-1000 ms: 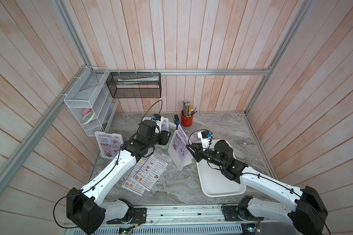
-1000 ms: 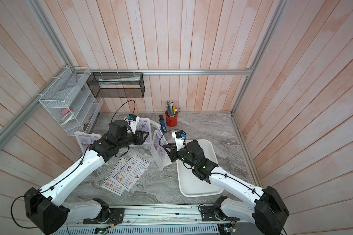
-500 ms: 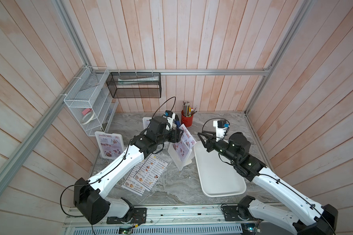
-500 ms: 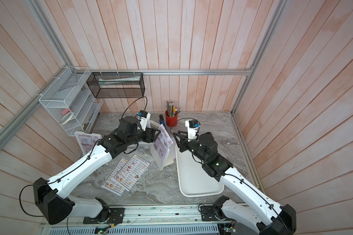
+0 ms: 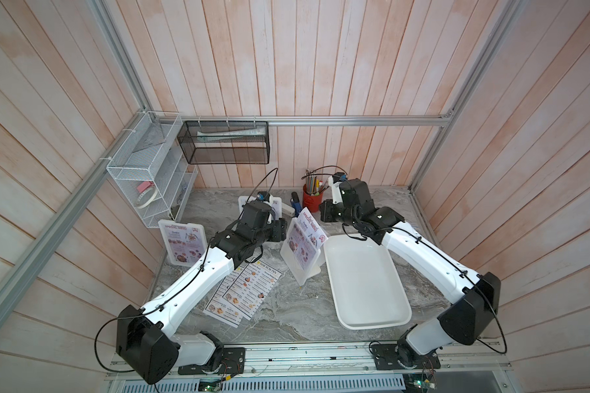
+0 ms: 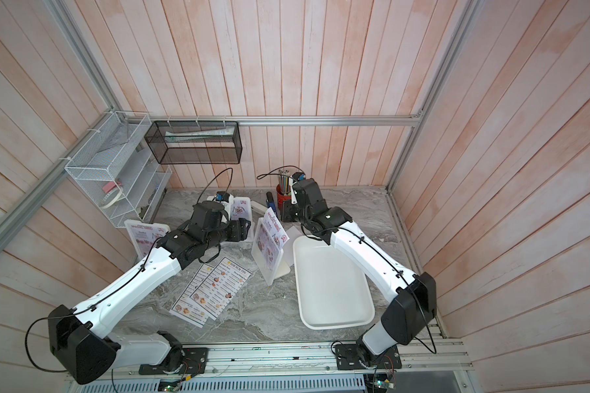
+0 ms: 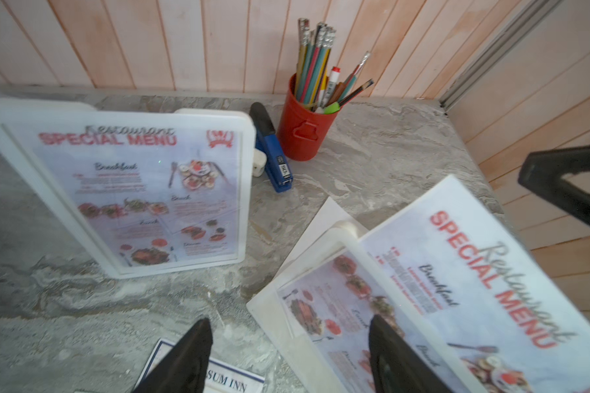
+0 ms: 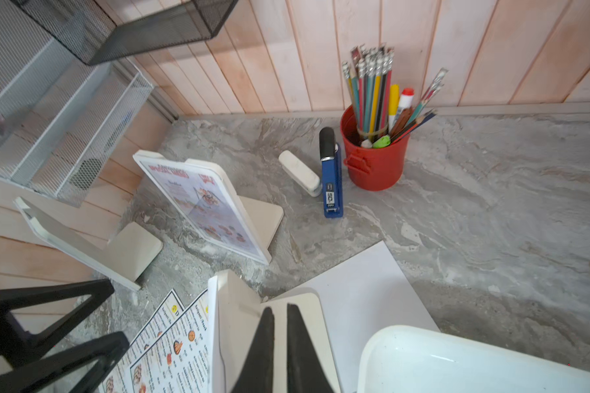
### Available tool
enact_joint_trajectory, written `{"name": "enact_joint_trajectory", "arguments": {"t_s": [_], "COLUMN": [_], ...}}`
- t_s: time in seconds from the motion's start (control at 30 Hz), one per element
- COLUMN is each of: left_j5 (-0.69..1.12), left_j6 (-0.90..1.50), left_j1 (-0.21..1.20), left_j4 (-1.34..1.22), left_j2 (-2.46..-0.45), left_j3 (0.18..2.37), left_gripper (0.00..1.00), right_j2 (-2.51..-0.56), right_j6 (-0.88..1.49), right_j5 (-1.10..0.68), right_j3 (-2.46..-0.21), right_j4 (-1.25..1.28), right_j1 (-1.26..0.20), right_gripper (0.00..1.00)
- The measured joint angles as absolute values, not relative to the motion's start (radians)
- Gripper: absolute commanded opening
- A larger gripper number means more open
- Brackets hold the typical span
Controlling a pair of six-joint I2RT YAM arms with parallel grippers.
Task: Replace the menus in the menu holders
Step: Insert the menu into the menu holder.
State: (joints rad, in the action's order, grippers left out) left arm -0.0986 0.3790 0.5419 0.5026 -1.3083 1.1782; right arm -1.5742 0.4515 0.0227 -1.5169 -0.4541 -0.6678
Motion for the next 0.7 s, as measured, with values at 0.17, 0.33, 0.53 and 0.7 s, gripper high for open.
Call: {"name": "enact_joint_trajectory", "arguments": {"t_s": [0.17,0.33,0.53,0.7], "left_j5": [-0.106,-0.106,-0.063,-0.004], "left_j6": [0.390,0.393,0.393,0.387], "left_j1": [0.508,0.499,0.498,0.548], "left_j4": [0.520,0.527,0.514,0.468], "left_j2": [-1.257,-1.225,-1.209,-1.200], "left_j3": [1.133,1.119,1.101,1.093], "left_gripper": [0.75,0.75,0.75,0.76], "right_j2": [-1.637,-1.686,-1.715,-1.716], "right_j6": [0.451,0.452,0.453,0.453], "right_j5": [0.044,0.076,0.104,0.132], "right_j3": [-1.565,-1.588,-1.589,-1.590], "right_j4": [-0.499,-0.513,-0.532,-0.533], "right_j1": [-0.729,-0.765,-0.788,-0.788], "right_gripper": [0.11,0.10,0.12,0.17]}}
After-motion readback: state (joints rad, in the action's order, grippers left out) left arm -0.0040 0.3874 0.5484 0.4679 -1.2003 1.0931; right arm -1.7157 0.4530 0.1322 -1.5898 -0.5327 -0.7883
